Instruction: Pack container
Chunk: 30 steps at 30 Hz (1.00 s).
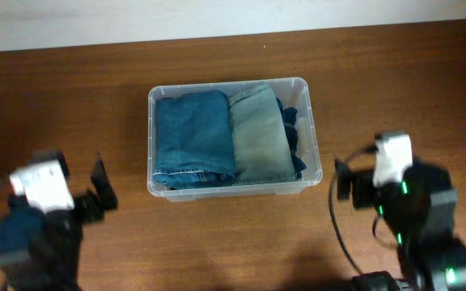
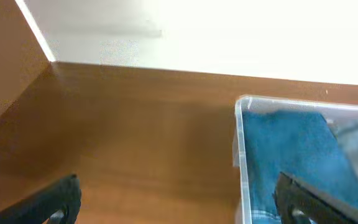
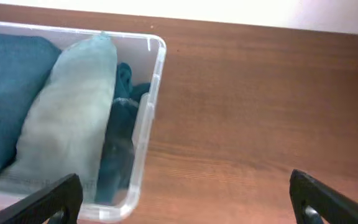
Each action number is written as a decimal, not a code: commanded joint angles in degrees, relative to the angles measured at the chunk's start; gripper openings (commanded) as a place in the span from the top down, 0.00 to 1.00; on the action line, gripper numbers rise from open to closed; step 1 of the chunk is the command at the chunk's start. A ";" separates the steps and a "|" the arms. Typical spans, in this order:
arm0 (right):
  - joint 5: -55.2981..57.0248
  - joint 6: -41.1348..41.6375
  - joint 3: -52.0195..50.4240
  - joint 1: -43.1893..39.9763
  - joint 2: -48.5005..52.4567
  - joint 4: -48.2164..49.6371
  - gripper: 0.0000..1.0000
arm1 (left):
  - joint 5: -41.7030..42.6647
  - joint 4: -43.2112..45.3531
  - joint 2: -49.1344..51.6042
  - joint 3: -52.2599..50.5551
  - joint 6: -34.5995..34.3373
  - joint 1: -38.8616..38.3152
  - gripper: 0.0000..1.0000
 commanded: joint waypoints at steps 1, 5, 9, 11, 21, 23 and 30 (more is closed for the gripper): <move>2.14 0.72 -2.91 0.09 -8.85 0.44 0.02 | 0.87 -3.58 -8.00 -4.55 -0.55 0.28 0.01; 2.14 0.72 -3.08 0.09 -12.83 -1.40 0.02 | 0.87 -12.48 -12.04 -4.55 -0.55 0.28 0.01; 2.14 0.70 -3.08 0.09 -13.29 -2.40 0.01 | 0.87 -20.90 -12.57 -4.55 -0.55 0.28 0.01; 2.14 0.72 -3.08 0.09 -13.29 -3.02 0.02 | 0.87 -24.92 -12.55 -4.55 -0.55 0.28 0.01; 4.70 -1.25 -3.10 0.09 -13.29 -8.46 0.01 | 0.87 -26.08 -12.55 -4.59 -0.55 0.28 0.01; 4.66 -1.22 -3.26 0.13 -14.29 -9.66 0.02 | 0.85 -26.08 -12.55 -4.59 -0.55 0.28 0.01; 2.47 -1.25 -7.61 0.02 -23.89 -10.71 0.02 | 0.85 -26.08 -12.55 -4.59 -0.55 0.28 0.01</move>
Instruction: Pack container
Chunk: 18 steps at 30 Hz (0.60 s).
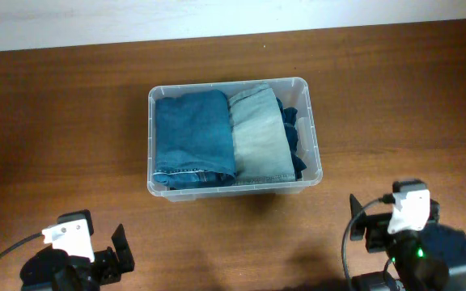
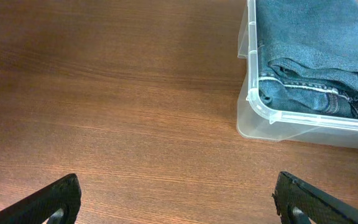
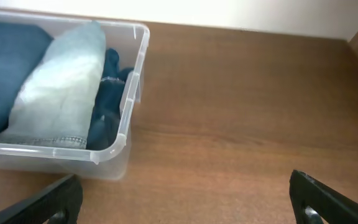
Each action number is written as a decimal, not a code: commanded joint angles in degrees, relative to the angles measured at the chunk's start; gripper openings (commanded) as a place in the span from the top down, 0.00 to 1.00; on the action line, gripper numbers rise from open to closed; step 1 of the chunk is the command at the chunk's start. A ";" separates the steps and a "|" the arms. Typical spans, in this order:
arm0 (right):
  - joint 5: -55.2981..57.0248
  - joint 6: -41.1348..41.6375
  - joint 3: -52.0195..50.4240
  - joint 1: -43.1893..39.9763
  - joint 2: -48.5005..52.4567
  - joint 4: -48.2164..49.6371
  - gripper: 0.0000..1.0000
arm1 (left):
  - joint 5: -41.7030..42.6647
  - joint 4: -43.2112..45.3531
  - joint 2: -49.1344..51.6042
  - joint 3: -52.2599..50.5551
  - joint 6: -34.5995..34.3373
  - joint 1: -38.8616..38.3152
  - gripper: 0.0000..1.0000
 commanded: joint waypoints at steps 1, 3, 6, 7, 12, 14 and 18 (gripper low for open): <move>-1.05 -0.48 -4.90 0.04 -6.21 1.20 0.02 | 0.44 0.07 -0.24 -0.33 -0.55 0.28 0.01; -1.62 -0.50 -10.95 0.04 -12.28 6.43 0.02 | 0.44 0.07 -0.24 -0.33 -0.55 0.28 0.01; -1.70 -0.50 -17.57 0.04 -15.98 15.50 0.02 | 0.46 0.07 -0.24 -0.33 -0.55 0.28 0.01; -1.86 -0.50 -19.30 0.04 -15.58 18.71 0.02 | 0.44 0.07 -0.24 -0.33 -0.55 0.28 0.01; -1.36 -1.64 -29.05 -0.09 -16.11 36.41 0.02 | 0.44 0.07 -0.24 -0.33 -0.55 0.28 0.01; -1.33 -2.03 -33.16 -0.52 -16.11 43.52 0.01 | 0.44 0.07 -0.24 -0.33 -0.55 0.28 0.01; -1.77 -1.97 -40.19 -1.57 -16.11 53.44 0.02 | 0.44 0.07 -0.24 -0.33 -0.55 0.28 0.01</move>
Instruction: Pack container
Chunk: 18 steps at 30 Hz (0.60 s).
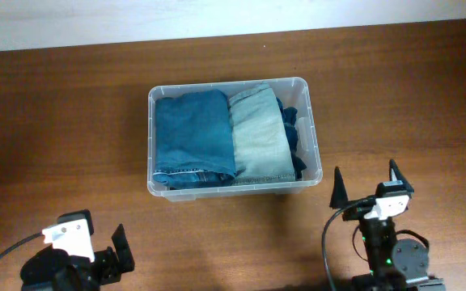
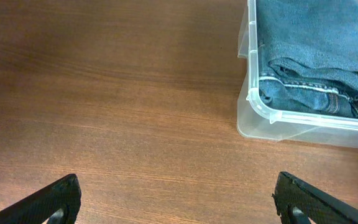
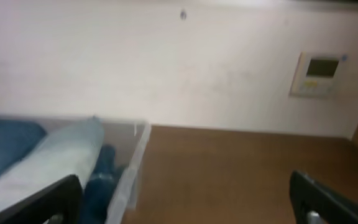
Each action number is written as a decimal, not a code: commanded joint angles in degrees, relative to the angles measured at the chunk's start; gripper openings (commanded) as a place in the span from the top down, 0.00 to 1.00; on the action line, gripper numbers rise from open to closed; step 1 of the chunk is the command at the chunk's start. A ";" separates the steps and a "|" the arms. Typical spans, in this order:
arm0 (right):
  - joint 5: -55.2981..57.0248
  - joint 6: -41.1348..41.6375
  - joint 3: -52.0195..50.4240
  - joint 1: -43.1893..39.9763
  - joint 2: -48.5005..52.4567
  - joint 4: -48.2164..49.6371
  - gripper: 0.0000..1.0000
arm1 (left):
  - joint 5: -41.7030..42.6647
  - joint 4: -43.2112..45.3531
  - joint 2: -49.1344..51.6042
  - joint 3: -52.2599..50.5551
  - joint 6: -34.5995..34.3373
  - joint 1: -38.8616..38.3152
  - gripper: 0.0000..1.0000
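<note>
A clear plastic container (image 1: 149,137) stands mid-table. It holds folded blue jeans (image 1: 192,137) on the left, folded pale jeans (image 1: 259,137) beside them, and a dark blue garment (image 1: 294,129) wedged against the right wall. My left gripper (image 2: 179,202) is open and empty, low over bare wood, front-left of the container's corner (image 2: 253,102). My right gripper (image 1: 366,182) is open and empty, front-right of the container, its fingers pointing up toward the far wall.
The brown wooden table (image 1: 71,121) runs to a pale wall (image 3: 166,62) at the back. A small white wall panel (image 3: 319,73) shows in the right wrist view. Both arm bases sit at the front edge.
My right gripper has risen and tipped up, so its view now takes in the wall and only the container's right end. The left gripper and the clothes have not moved.
Both open grippers stood beside the container, left and right of it, with the clothes inside. Then both were back near the table's front edge. Now the right one is lifted and tilted toward the wall, and the left one rests where it was.
</note>
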 commanded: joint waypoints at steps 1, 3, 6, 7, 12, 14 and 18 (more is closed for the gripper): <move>-1.36 -0.59 -7.67 -1.33 -0.59 5.73 0.01 | 0.46 0.04 -0.28 -0.26 -0.55 0.28 0.01; -3.21 -0.44 -8.74 -1.64 -0.59 2.75 0.01 | 0.44 0.04 -0.28 -0.26 -0.55 0.28 0.01; -3.13 -0.44 -8.74 -1.57 -0.59 1.68 0.02 | 0.44 0.04 -0.28 -0.26 -0.55 0.28 0.00; -3.10 -0.44 -8.74 -1.57 -0.59 1.14 0.02 | 0.46 0.04 -0.28 -0.26 -0.55 0.28 0.01; -3.13 -0.44 -8.74 -1.57 -0.55 1.20 0.02 | 0.44 0.04 -0.28 -0.26 -0.55 0.28 0.00; -3.13 -0.44 -8.74 -1.57 -0.55 1.20 0.02 | 0.46 0.04 -0.28 -0.26 -0.55 0.28 0.01; -3.10 -0.44 -8.74 -1.57 -0.52 1.20 0.02 | 0.44 0.04 -0.28 -0.26 -0.55 0.28 0.01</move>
